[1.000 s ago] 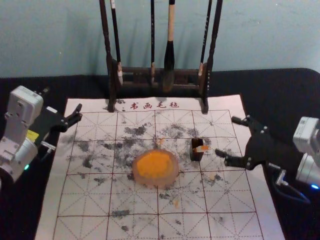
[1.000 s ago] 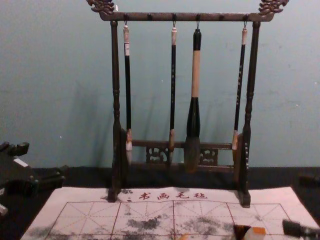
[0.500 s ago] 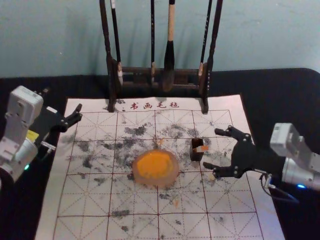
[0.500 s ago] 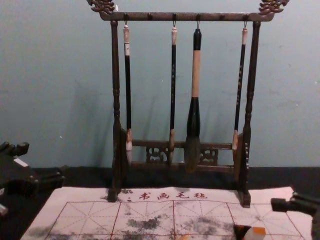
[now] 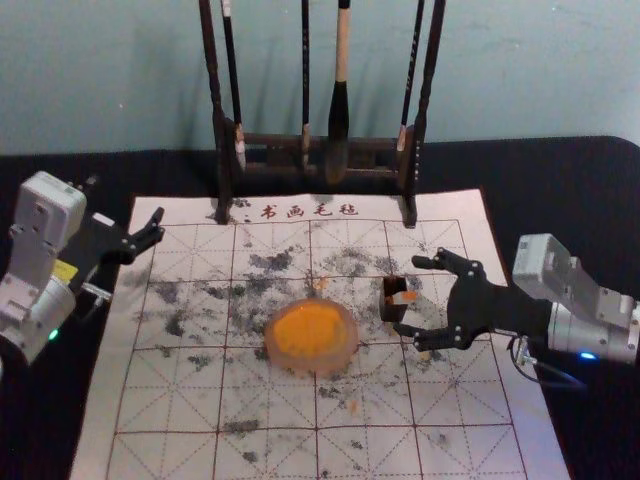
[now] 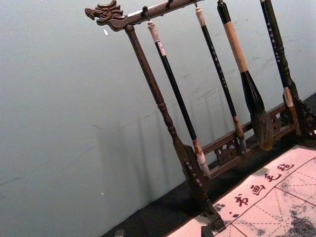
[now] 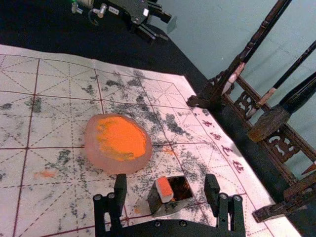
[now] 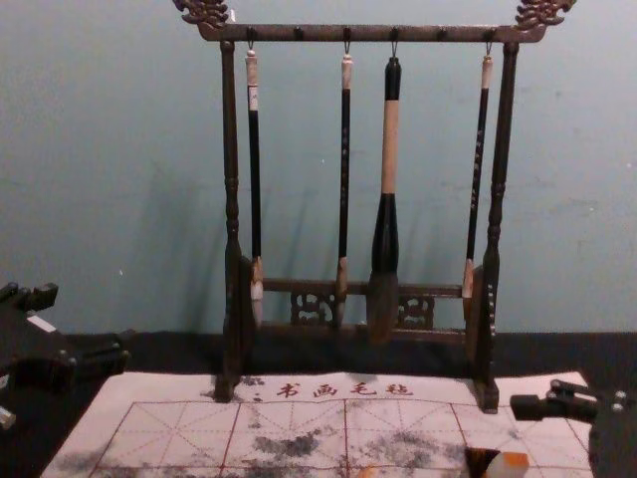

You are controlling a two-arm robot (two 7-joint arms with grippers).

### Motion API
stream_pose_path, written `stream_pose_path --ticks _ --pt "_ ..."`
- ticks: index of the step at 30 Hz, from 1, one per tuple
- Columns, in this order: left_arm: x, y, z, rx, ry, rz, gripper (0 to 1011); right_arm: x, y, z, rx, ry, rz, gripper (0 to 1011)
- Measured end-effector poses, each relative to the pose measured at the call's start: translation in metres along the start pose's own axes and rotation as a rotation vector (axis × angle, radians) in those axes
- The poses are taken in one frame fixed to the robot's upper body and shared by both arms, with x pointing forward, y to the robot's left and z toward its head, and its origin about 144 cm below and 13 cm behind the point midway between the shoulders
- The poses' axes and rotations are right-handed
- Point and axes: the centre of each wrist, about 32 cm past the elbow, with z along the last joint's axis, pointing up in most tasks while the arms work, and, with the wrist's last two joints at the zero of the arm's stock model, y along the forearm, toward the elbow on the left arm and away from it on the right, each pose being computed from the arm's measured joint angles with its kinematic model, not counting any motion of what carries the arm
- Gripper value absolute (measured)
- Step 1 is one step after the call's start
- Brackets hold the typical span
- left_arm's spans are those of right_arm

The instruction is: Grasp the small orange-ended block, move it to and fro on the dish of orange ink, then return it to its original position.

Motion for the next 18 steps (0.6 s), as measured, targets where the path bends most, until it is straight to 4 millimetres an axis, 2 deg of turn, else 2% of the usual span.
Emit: stream_pose_path --ticks 18 --pt "0.0 0.0 0.0 0.0 0.0 0.0 1001 0.01 0.011 0.012 -0.076 -0.005 0.019 1002"
